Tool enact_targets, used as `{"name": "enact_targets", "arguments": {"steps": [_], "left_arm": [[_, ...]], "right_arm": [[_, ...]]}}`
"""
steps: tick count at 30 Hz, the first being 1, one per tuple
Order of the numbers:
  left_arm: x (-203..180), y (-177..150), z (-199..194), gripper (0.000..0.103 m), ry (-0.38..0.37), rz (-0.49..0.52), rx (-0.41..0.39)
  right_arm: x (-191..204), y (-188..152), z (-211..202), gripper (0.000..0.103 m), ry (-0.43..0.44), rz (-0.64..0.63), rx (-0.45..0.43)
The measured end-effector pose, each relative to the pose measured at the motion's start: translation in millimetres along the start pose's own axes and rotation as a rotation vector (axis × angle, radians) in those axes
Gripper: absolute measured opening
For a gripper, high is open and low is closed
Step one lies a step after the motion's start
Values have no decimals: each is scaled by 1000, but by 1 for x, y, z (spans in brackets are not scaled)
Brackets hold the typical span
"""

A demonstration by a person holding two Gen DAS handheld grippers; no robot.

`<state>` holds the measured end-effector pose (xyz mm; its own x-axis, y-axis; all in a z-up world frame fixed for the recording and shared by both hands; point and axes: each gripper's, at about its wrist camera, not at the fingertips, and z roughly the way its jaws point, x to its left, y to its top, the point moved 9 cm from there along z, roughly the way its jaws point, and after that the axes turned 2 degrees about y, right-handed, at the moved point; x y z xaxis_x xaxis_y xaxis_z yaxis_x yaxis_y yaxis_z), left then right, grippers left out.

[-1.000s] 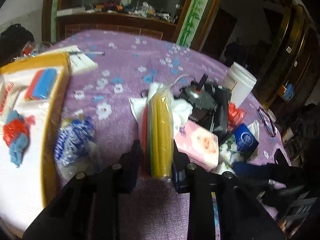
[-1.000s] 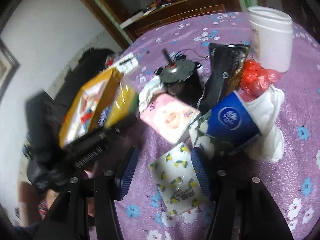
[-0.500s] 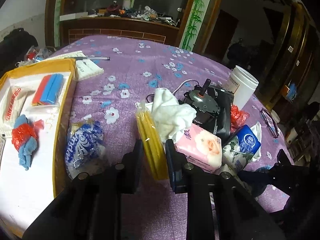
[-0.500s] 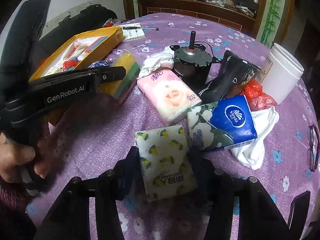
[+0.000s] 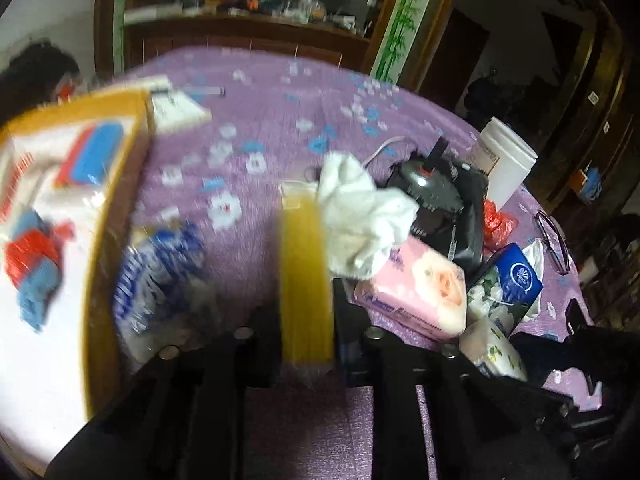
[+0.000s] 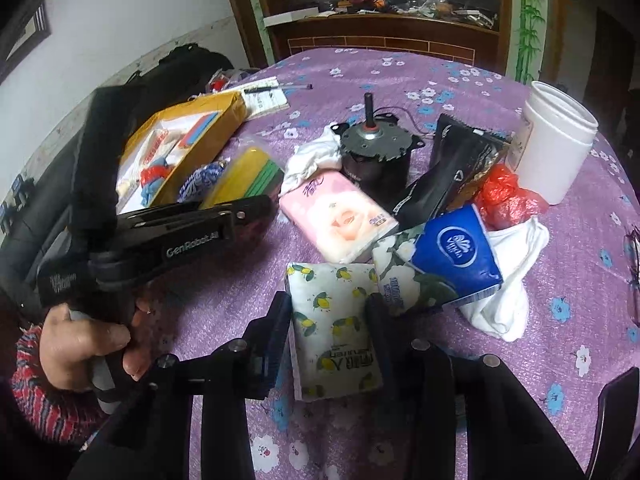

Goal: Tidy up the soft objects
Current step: 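Carry the striped sponge and lemon-print tissue pack toward the tray with both grippers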

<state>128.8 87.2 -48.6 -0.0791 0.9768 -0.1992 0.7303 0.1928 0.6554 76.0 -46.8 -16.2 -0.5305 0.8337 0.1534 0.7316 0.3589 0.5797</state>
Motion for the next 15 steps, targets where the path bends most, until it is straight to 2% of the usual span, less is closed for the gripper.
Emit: {"name": "enact_targets", "arguments": {"steps": [6,10,15], "left_arm": [[-3,10,-19,16,-48,-10,-82],[-9,9,-19,16,-72,-9,-77],[-16,10,-26,16,-61,31,-100]], "right_arm": [[-7,10,-10,40,9,45,-63],[-14,16,-15,40,9,79,-99],[-22,21,-21,40,-6,111,-140]]}}
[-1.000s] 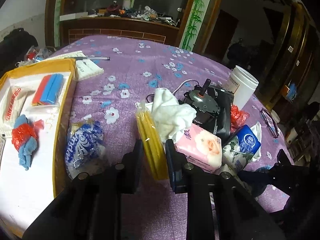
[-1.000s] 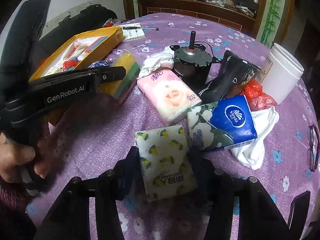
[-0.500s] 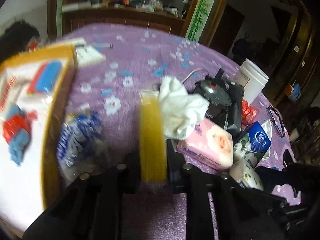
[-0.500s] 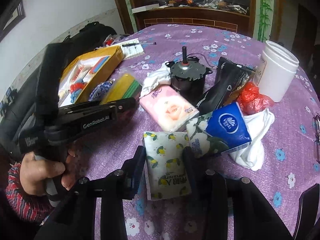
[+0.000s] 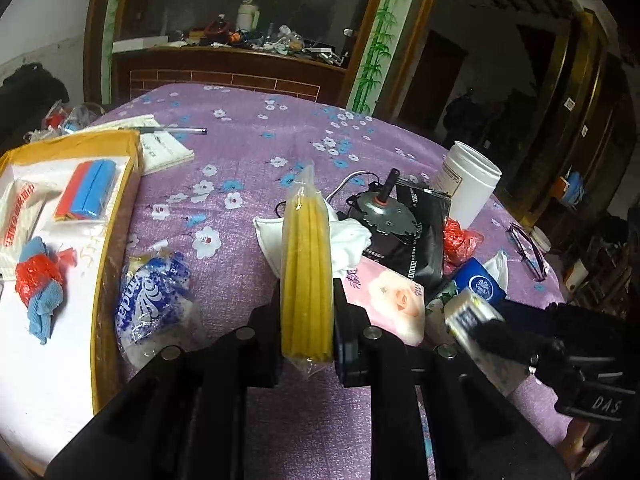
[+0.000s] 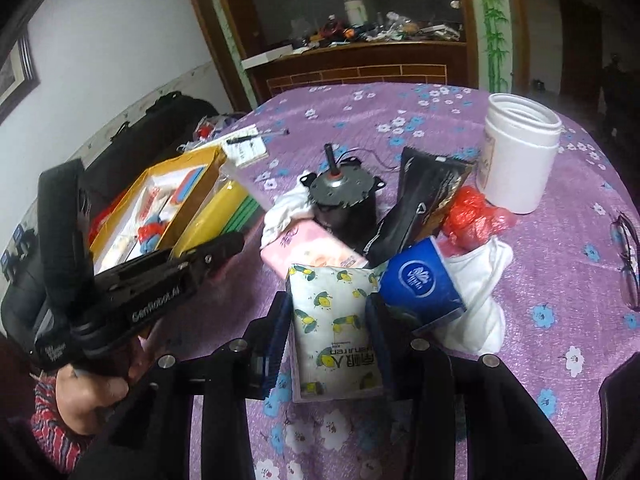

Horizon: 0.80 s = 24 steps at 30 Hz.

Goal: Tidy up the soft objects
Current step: 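Carry the striped sponge and lemon-print tissue pack toward the tray with both grippers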

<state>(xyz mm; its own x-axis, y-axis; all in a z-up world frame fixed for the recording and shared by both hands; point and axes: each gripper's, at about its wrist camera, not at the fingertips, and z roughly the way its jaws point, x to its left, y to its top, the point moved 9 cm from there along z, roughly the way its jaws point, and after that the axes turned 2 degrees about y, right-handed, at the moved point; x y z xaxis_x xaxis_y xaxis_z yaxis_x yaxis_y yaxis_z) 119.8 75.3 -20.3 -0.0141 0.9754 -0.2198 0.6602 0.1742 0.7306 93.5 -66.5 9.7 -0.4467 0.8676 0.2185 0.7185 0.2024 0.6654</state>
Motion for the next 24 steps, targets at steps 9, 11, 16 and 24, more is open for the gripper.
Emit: {"name": "enact_targets", "arguments": {"steps": [9,11,16,24], "left_arm": [[-8,0,-3,16,7,41,-17],[-10,0,-3,16,9,49,-18],[-11,0,-4,16,7,58,-21],[-15,1,-8,16,-6,62,-32]], "right_arm": [[0,1,2,40,-59,-25,-42],[-3,1,2,40,-76,-24,-51],[-11,7,-4,40,-92,5,-106],[-18,9,-4,40,-89,36,-114]]}}
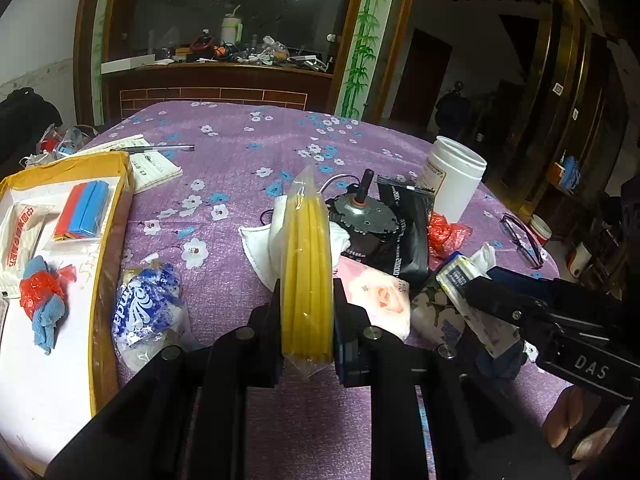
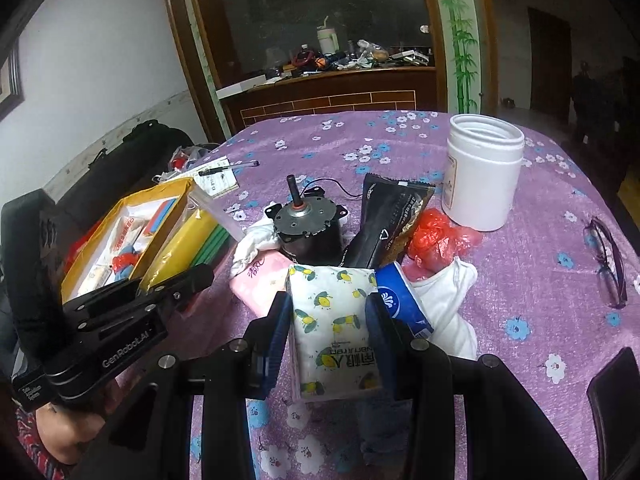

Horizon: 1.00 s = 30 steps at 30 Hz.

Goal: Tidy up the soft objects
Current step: 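Carry the striped sponge and lemon-print tissue pack toward the tray with both grippers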

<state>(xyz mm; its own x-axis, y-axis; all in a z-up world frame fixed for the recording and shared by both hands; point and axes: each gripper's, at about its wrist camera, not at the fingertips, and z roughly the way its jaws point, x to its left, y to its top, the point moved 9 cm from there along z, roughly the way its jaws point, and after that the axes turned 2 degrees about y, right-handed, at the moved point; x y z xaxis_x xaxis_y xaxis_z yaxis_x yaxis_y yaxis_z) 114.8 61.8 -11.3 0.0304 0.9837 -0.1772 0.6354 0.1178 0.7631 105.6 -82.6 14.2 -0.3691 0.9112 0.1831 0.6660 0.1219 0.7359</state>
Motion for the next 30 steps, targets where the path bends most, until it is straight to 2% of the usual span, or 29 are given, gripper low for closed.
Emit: {"name": "enact_targets", "arguments": {"steps": [9,30], "left_arm": [[-5,0,-1,16,-11,15,-6],[-8,3,-8,16,-23,24,-37]], "right_arm": [[-2,9,-11,40,-25,-7,-58],[-4,8,-9,40,-35,-7,-41]]}}
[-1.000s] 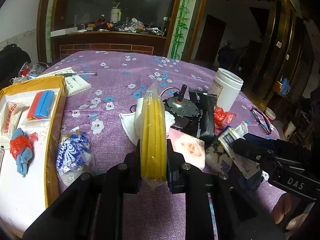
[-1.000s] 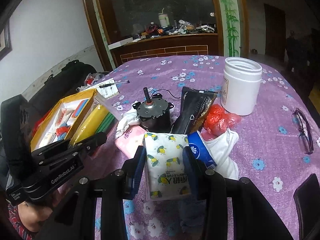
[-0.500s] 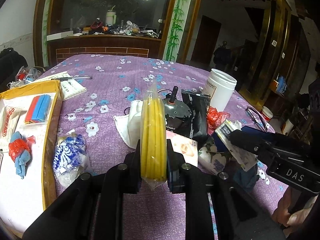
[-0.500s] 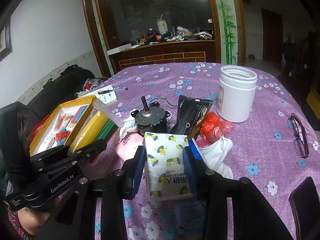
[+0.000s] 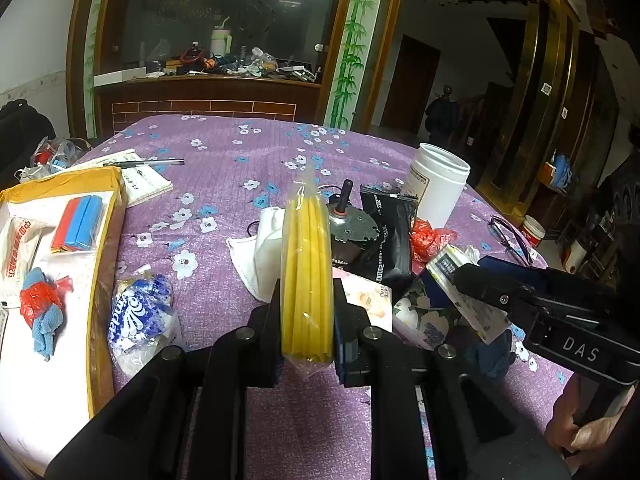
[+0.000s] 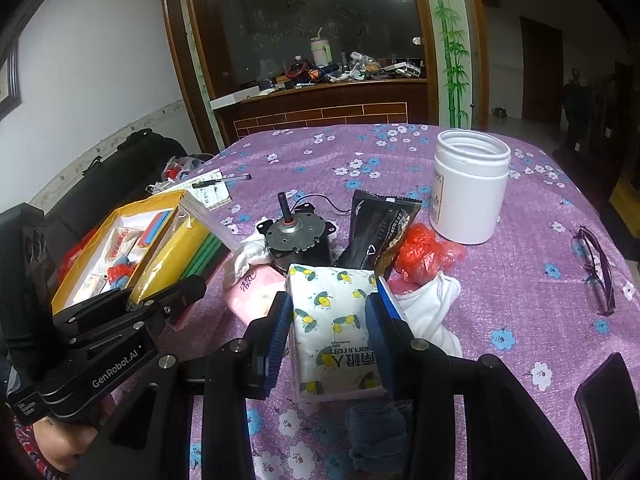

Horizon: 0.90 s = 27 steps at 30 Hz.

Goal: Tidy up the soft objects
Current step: 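Carry the striped sponge and lemon-print tissue pack toward the tray with both grippers, then lower the sponge and tissue pack into the tray and open both grippers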

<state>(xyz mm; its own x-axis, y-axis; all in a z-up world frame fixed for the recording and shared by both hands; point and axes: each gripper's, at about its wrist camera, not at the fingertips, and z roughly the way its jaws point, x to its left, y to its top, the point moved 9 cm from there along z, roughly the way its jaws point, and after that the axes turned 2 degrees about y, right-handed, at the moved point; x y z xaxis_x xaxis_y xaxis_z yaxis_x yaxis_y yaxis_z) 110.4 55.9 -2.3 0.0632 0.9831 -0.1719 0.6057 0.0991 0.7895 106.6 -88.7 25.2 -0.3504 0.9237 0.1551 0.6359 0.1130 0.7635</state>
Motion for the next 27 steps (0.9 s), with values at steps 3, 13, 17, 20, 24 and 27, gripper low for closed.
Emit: {"name": "enact_targets", "arguments": {"steps": [3,13,17,20,24,27], "left_arm": [[0,1,-1,16,3,1,-5],[3,5,-18,16,-4,-13,-11],[11,2,-31,16,3,-19,-17],[24,1,-44,16,18,-30,-26],[56,3,-64,16,48,-79,-49],[84,2,-77,16,81,-117,-66]], "right_arm": [[-1,1,1,40,-6,-1,-2],[-1,0,3,40,1,-1,-3],[4,0,4,40,15,1,9],[14,-2,3,40,39,2,20],[39,0,-2,40,86,-17,24],[67,0,-1,40,140,-29,38]]}}
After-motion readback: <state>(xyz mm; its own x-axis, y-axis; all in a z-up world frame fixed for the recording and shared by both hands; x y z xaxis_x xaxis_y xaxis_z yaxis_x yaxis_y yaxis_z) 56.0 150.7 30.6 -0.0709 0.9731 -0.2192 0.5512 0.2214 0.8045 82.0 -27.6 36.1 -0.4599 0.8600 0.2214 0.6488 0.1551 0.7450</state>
